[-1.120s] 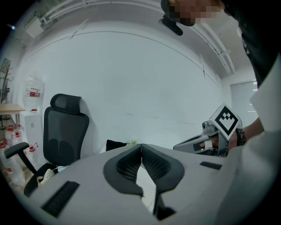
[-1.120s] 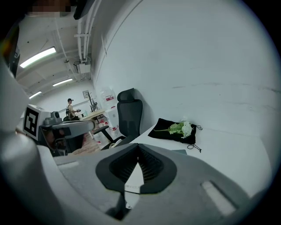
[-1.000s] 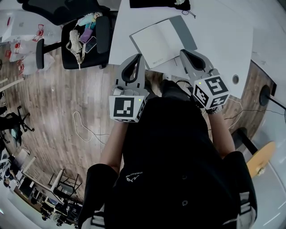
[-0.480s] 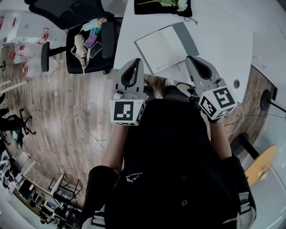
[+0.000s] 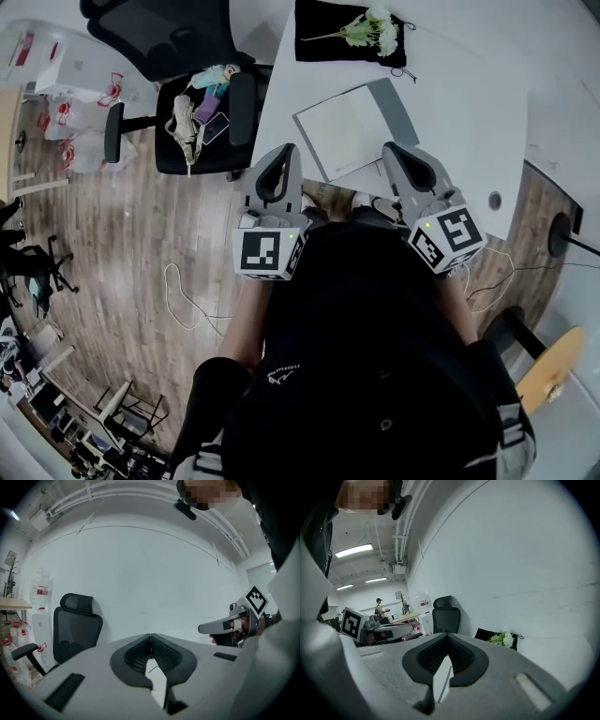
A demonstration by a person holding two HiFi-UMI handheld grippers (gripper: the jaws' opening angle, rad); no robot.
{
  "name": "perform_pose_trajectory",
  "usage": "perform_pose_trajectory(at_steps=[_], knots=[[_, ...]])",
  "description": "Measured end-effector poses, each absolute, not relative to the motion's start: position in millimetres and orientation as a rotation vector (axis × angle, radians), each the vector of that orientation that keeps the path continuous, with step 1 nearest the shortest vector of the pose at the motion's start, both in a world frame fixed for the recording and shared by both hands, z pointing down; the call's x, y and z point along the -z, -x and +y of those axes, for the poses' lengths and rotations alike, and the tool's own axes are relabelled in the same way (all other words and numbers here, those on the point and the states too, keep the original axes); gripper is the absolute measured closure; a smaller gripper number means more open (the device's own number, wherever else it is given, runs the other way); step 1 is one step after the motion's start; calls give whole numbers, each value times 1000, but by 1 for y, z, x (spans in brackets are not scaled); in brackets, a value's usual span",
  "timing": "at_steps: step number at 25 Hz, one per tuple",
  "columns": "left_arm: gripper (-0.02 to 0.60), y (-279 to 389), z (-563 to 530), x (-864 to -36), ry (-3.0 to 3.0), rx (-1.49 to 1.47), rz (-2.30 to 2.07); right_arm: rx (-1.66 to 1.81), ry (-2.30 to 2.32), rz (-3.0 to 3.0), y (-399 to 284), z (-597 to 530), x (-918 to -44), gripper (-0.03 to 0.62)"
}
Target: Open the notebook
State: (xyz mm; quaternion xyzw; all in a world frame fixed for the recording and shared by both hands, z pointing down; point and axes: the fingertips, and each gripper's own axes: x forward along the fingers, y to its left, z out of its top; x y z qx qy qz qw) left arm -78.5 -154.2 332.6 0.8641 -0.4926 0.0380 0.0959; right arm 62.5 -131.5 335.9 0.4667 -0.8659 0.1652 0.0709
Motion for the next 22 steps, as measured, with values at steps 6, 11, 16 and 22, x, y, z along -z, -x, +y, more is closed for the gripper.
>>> perform_pose_trajectory(at_steps=[6,11,16,22], knots=[[575,80,-152,-324,-2565,-103,-1488,-450,-1402,-2633,-64,-135,-321,588],[575,81,-151,-318,-2570,-109,-1510,-437,-1391,-2642,-68,-137,-314,588],[575,80,-155,-307,-2578,-99,-1530,-426,-1399,-2651,-75,-138,-304,588],[575,80,-165,-299,-2568,-84,-1578,-416,-1455,-2662,-92,-144,-290,588]])
